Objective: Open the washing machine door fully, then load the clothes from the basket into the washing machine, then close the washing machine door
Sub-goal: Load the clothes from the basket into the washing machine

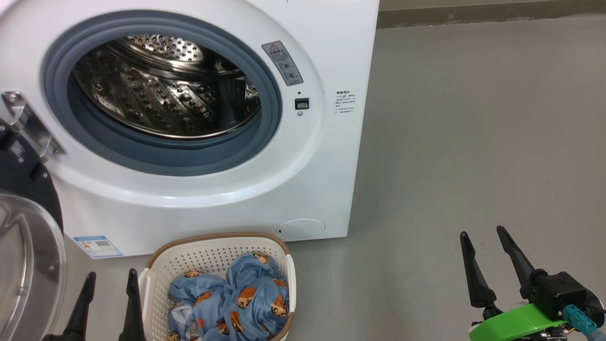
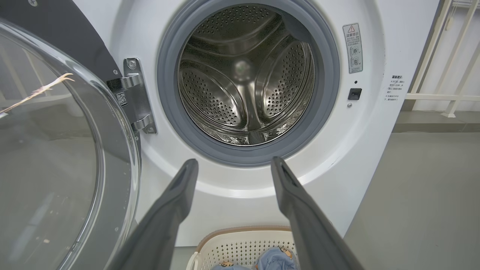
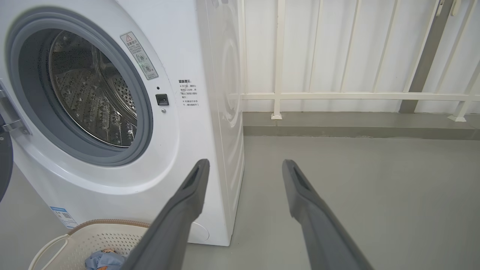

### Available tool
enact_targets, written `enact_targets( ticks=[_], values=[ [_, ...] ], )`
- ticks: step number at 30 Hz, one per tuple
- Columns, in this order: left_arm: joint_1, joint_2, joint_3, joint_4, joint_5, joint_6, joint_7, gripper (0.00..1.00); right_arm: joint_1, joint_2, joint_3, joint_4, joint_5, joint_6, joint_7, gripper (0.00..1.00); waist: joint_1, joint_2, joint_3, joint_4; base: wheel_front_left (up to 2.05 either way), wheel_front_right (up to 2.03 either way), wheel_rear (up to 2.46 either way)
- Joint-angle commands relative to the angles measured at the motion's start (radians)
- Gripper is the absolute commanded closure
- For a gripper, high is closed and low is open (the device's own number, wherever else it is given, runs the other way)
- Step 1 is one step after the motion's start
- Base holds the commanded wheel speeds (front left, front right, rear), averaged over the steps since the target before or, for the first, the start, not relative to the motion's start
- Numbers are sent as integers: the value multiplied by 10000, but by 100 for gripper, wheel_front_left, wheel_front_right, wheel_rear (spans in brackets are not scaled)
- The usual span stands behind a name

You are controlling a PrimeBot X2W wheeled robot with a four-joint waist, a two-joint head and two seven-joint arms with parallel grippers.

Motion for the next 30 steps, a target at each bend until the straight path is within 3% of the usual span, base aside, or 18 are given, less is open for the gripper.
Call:
enact_targets(
  ticks=[1, 30],
  values=[
    [-399, 154, 353, -198, 5, -16, -55, 0, -255, -36, 258, -213, 111, 62, -120, 0, 0, 0, 40, 4, 42, -42, 0],
    [-623, 154, 340, 82, -139, -93, -55, 0, -456, -35, 282, -127, 170, 62, -120, 0, 0, 0, 403, -31, 2, -2, 0]
  ],
)
